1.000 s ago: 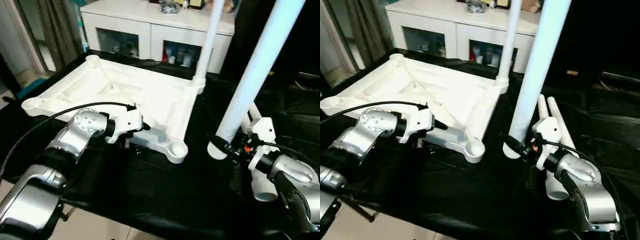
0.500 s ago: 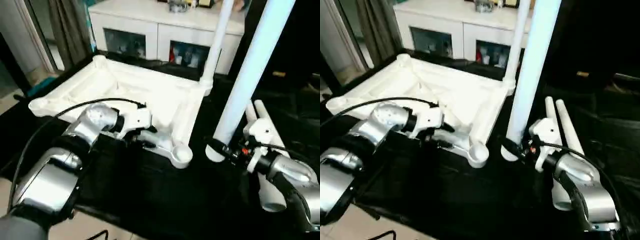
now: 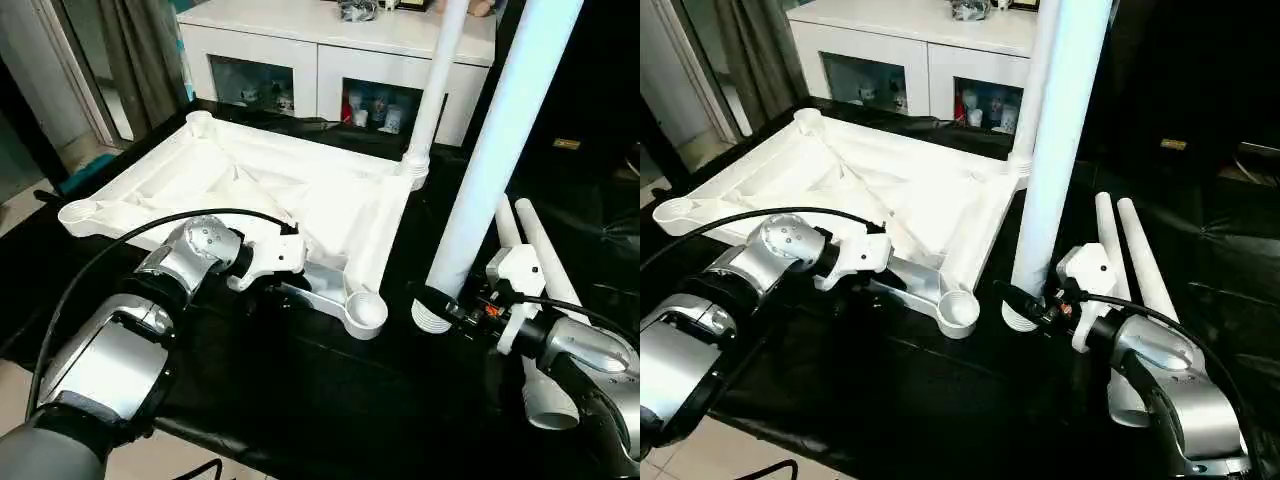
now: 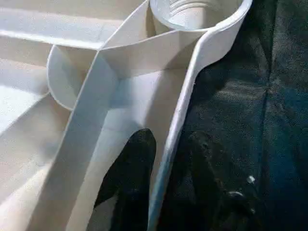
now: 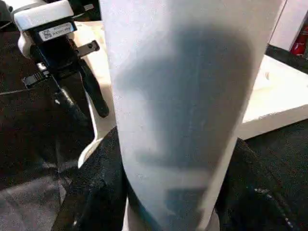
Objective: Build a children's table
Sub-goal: Insert table leg to table base
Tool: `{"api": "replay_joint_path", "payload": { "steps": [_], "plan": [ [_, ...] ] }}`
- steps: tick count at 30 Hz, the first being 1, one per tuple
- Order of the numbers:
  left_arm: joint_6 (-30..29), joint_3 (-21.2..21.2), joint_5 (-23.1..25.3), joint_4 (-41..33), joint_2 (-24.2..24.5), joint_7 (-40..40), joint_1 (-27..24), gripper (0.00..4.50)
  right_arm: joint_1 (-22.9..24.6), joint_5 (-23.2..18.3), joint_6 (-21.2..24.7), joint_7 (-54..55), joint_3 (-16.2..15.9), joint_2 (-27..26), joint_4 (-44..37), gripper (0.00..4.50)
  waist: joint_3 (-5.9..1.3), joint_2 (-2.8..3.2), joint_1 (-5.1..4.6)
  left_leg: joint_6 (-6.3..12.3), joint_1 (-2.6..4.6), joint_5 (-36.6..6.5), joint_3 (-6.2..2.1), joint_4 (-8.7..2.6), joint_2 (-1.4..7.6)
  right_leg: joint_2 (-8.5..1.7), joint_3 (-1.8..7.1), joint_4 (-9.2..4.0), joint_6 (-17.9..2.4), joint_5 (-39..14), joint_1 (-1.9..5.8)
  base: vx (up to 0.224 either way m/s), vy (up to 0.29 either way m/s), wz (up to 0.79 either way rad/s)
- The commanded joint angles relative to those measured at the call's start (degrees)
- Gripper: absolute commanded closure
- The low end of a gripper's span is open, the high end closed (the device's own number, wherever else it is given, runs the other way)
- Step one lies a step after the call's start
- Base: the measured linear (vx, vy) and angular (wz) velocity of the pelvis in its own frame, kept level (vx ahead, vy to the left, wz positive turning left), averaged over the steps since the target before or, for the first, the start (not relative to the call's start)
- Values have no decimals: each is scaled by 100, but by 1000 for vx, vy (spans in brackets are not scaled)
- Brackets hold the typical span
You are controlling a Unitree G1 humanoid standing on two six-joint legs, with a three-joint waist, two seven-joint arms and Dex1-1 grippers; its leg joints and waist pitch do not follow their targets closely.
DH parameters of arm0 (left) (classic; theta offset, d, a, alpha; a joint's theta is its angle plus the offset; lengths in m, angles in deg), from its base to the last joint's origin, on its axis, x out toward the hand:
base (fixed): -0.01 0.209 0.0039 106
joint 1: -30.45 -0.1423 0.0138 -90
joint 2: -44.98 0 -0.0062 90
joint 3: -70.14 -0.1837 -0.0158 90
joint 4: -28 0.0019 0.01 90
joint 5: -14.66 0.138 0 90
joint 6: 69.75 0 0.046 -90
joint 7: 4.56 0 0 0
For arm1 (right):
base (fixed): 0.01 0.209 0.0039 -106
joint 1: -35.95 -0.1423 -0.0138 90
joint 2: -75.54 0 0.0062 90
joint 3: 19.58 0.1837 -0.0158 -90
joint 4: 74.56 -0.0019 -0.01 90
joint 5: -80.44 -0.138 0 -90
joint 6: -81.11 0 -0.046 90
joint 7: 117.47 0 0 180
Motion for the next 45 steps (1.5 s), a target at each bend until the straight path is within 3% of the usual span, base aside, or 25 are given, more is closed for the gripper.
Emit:
{"api": "replay_joint_path", "payload": {
  "steps": [1,3,4,6,11,12,16,17,18,19,20,22,23,24,25,26,27,31,34,38,41,45],
  "plan": [
    [-176,103,-50,38,-17,-200,148,340,-89,-15,68,1,25,23,-73,258,-377,-12,23,356,-149,-716,159,-495,-29,-130,119,-388,-881,-2353,557,0,0,0],
    [-241,132,-61,59,-27,-261,143,355,-95,-12,73,12,10,23,-68,258,-377,-23,26,356,-153,-680,157,-496,-30,-133,118,-393,-839,-2424,554,0,0,0],
    [-373,155,-69,63,-31,-310,89,355,-113,6,79,39,-28,7,-59,258,-376,-58,21,369,-160,-650,161,-496,-28,-129,118,-397,-828,-2416,552,0,0,0],
    [-413,165,-73,59,-30,-316,61,376,-121,11,84,51,-41,-2,-59,258,-380,-32,26,382,-162,-597,153,-497,-22,-138,120,-380,-865,-2332,554,0,0,0],
    [-651,325,-245,-142,-27,-443,-212,401,-234,113,100,379,45,-125,93,258,-380,-53,9,375,-186,-501,146,-509,-18,-153,127,-335,-999,-2115,573,0,0,0],
    [-728,323,-248,-236,-20,-415,-281,414,-262,94,119,453,88,-172,120,258,-385,-51,9,376,-160,-521,153,-506,-8,-156,134,-333,-1037,-2093,555,0,0,0],
    [-936,380,-339,-757,-6,-439,-612,426,-329,64,181,718,218,-313,168,258,-382,-56,7,394,-169,-527,155,-519,13,-170,146,-309,-1107,-2005,571,0,0,0],
    [-1103,416,-405,-1139,10,-431,-829,433,-339,31,221,821,266,-377,166,258,-380,-49,5,406,-151,-539,169,-511,1,-155,143,-327,-1095,-2040,545,0,0,0],
    [-1340,463,-541,-1760,44,-430,-1167,438,-324,-12,270,944,309,-454,139,258,-381,-85,6,381,-167,-511,159,-531,40,-194,160,-265,-1148,-2005,583,0,0,0],
    [-1447,486,-607,-2062,60,-431,-1328,442,-314,-35,293,998,325,-489,125,258,-362,-105,-9,401,-191,-511,166,-538,37,-186,161,-284,-1136,-2044,578,0,0,0],
    [-1546,496,-673,-2415,83,-416,-1517,445,-297,-59,329,1056,341,-529,106,258,-372,-110,-9,427,-135,-573,190,-524,27,-165,155,-325,-1081,-2215,521,0,0,0],
    [-1782,525,-814,-3170,136,-384,-1912,448,-261,-75,390,1168,332,-614,67,258,-364,-87,-5,440,-130,-596,194,-533,31,-163,157,-333,-1059,-2291,503,0,0,0],
    [-1845,532,-867,-3453,161,-373,-2062,448,-246,-84,419,1211,325,-651,50,258,-354,-122,-15,430,-159,-614,181,-550,62,-183,161,-296,-1046,-2331,520,0,0,0],
    [-1926,544,-910,-3684,173,-359,-2180,448,-238,-78,431,1243,311,-677,41,258,-352,-163,-31,435,-140,-666,211,-547,56,-162,153,-342,-960,-2491,479,0,0,0],
    [-1926,544,-910,-3684,173,-359,-2180,448,-238,-78,431,1243,311,-677,41,258,-346,-103,-19,417,-98,-760,219,-556,62,-153,150,-357,-906,-2619,440,0,0,0],
    [-1865,574,-968,-3878,177,-328,-2299,448,-214,-90,457,1278,278,-730,11,258,-348,-160,-24,427,-89,-785,240,-549,68,-151,144,-372,-872,-2649,426,0,0,0],
    [-1803,624,-1002,-3995,167,-271,-2371,448,-202,-91,472,1307,249,-767,-11,258,-333,-133,-10,400,-77,-875,256,-563,87,-158,141,-382,-806,-2763,408,0,0,0],
    [-1620,931,-1166,-4329,181,-24,-2551,448,-212,-67,513,1431,180,-920,-73,258,-320,-162,-28,309,-109,-994,245,-581,64,-160,133,-425,-487,-3137,409,0,0,0],
    [-1732,1021,-1222,-4468,206,67,-2597,392,-216,-72,528,1477,177,-950,-87,258,-321,-162,-28,287,-118,-939,243,-577,56,-162,139,-428,-395,-3173,400,0,0,0],
    [-1860,1217,-1426,-4779,308,184,-2648,356,-212,-58,567,1550,162,-1016,-143,258,-319,-158,-29,260,-117,-938,244,-584,65,-151,137,-402,-473,-3008,391,0,0,0],
    [-2318,1568,-1838,-5403,336,300,-2843,334,-151,-74,589,1565,162,-998,-234,258,-320,-141,-31,213,-124,-924,237,-595,90,-163,150,-358,-570,-2800,412,0,0,0],
    [-2598,1740,-2007,-5716,341,454,-2999,323,-123,-69,600,1582,155,-988,-277,258,-317,-126,-32,235,-115,-932,246,-592,76,-135,152,-352,-641,-2666,399,0,0,0]
  ]
}}
